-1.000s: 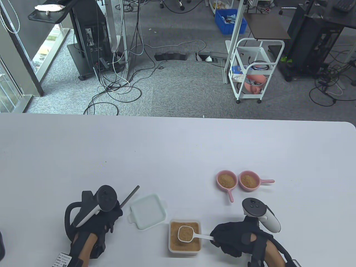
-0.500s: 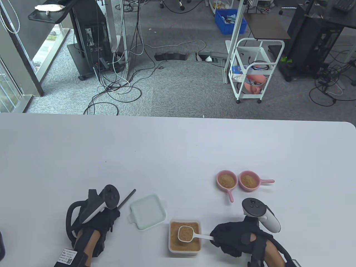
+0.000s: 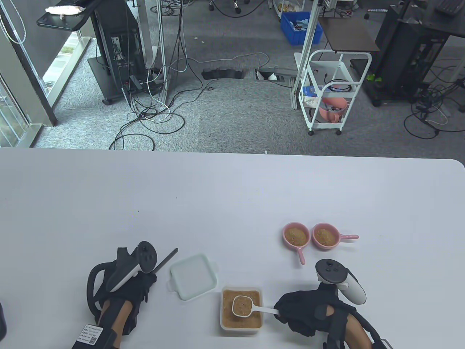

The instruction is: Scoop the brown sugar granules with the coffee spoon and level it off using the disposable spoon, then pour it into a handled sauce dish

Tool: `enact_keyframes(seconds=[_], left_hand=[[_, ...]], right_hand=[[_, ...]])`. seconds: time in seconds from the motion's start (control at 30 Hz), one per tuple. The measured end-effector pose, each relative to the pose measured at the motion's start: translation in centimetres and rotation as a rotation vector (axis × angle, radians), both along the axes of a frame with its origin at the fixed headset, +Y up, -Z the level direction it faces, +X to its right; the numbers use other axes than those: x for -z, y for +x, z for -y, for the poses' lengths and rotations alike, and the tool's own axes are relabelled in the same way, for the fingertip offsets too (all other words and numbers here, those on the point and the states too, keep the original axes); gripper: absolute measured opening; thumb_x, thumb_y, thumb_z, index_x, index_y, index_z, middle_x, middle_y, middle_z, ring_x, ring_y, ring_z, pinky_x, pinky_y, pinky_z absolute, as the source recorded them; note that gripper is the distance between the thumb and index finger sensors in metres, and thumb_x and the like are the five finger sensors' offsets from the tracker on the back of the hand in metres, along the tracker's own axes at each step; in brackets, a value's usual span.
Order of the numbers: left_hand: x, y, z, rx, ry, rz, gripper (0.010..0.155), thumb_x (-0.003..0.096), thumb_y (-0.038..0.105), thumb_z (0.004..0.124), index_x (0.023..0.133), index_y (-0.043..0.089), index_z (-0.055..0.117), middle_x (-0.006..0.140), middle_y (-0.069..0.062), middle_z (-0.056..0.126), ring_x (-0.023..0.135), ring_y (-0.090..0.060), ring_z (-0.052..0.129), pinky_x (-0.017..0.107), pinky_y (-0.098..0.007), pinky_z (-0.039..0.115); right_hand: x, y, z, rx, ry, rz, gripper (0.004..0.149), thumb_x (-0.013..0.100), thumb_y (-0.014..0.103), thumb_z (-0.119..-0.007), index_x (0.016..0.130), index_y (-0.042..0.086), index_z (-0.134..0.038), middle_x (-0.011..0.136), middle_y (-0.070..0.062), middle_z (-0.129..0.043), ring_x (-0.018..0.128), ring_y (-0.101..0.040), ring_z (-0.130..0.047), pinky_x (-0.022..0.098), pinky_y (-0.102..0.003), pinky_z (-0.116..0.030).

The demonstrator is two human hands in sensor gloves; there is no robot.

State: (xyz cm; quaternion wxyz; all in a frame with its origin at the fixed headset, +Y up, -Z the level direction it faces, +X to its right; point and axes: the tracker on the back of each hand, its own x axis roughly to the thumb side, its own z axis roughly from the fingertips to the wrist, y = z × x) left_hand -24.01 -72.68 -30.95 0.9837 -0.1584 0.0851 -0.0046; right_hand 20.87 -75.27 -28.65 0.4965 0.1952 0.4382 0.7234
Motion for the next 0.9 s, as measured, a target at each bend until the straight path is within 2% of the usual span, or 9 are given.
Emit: enact_keyframes(seconds=[0.47,0.77,0.9], left_hand=[[-0.1,0.0,-0.2,0.03,0.007,-0.013,0.046,0.0437,0.059,0.082,0.087,0.045,0.084,0.087,0.017,0.089,0.085,-0.016,0.094,0.079,-0.049,0.065],[-0.2,-0.4,-0.6,0.024,0.021,-0.021,0.054,0.0428,0.062,0.081,0.093,0.045,0.08,0.093,0.016,0.086,0.09,-0.018,0.092,0.08,-0.05,0.063],[-0.5,-0.4,-1.5,0.004,0.073,-0.013,0.06,0.0419,0.064,0.081,0.098,0.045,0.075,0.099,0.015,0.081,0.095,-0.02,0.088,0.081,-0.051,0.061]], right_hand=[[0.0,0.0,0.0,-0.004,0.004,-0.001,0.044,0.053,0.037,-0.073,0.085,0.009,-0.083,0.042,0.003,-0.096,0.015,-0.02,-0.093,0.036,-0.05,-0.078],[0.0,0.0,0.0,0.001,0.006,0.002,0.044,0.053,0.037,-0.073,0.085,0.009,-0.083,0.042,0.003,-0.096,0.015,-0.02,-0.093,0.036,-0.05,-0.078],[0.0,0.0,-0.1,0.003,0.009,0.004,0.044,0.053,0.037,-0.073,0.085,0.009,-0.083,0.042,0.003,-0.096,0.015,-0.02,-0.093,0.036,-0.05,-0.078]])
